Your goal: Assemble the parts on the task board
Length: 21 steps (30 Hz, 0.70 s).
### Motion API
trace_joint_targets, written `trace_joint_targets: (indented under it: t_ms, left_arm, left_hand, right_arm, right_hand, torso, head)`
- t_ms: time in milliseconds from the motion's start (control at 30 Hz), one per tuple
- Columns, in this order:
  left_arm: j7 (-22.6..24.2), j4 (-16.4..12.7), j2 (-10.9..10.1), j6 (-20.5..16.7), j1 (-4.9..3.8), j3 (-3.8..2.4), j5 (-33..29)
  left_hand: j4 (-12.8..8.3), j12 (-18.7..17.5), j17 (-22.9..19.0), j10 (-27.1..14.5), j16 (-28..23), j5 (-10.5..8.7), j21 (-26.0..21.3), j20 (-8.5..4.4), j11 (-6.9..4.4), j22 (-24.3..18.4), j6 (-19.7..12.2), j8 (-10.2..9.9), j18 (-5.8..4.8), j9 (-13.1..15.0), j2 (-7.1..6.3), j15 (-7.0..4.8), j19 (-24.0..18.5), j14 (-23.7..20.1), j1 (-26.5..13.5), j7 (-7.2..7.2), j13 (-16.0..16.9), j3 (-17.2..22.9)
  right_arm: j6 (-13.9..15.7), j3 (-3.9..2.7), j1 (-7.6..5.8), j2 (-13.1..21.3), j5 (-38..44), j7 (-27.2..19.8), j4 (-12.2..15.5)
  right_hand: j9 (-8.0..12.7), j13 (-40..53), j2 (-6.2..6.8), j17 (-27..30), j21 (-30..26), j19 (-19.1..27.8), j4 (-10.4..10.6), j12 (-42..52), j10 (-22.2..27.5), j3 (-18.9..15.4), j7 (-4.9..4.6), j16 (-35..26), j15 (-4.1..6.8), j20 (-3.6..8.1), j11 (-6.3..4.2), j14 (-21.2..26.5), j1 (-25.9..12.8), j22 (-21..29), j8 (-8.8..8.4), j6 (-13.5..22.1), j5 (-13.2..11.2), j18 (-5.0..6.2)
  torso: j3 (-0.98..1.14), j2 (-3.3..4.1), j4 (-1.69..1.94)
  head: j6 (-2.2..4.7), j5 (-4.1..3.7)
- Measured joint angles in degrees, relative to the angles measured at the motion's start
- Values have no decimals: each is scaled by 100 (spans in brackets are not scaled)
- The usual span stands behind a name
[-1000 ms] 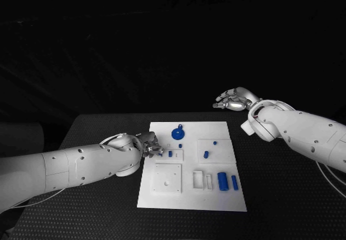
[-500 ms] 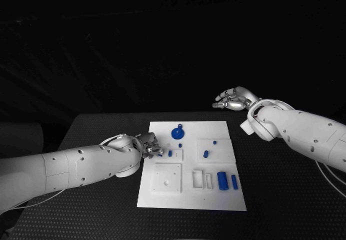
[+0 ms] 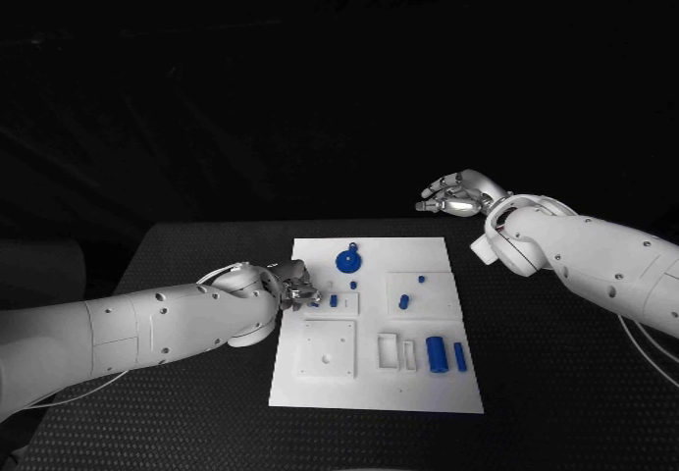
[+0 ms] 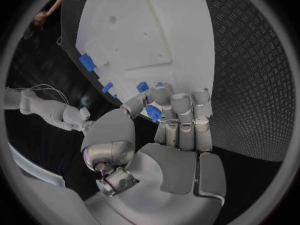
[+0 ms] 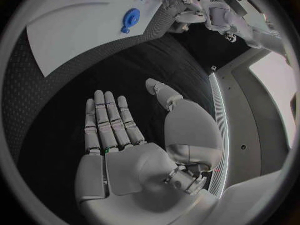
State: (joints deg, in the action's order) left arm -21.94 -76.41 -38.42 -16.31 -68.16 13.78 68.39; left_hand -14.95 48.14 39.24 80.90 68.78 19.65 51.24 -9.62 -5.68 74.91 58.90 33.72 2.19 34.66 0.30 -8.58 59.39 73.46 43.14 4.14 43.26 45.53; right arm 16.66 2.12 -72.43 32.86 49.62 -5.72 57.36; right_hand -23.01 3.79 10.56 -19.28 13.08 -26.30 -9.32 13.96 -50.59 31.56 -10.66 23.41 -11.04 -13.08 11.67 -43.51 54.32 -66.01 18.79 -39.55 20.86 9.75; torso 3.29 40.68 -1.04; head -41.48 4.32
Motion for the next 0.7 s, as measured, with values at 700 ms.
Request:
trace_joint_targets:
  t_ms: [700]
  left_arm:
    - [-89,12,29,332,-38,-32,190]
  left_hand:
    - [128,36,-5,26,50,92,64,0,-6,4,11,86,0,-41,-85,3,0,1,85,11,14,130]
  right_arm:
    - [-18,0,0,-7,0,3,0]
  right_hand:
    - [6,0,0,4,0,0,0,-7,-41,0,0,0,0,0,0,0,0,-8,0,0,0,0]
  torso:
    - [-5,2,4]
  head:
    - [-25,-19]
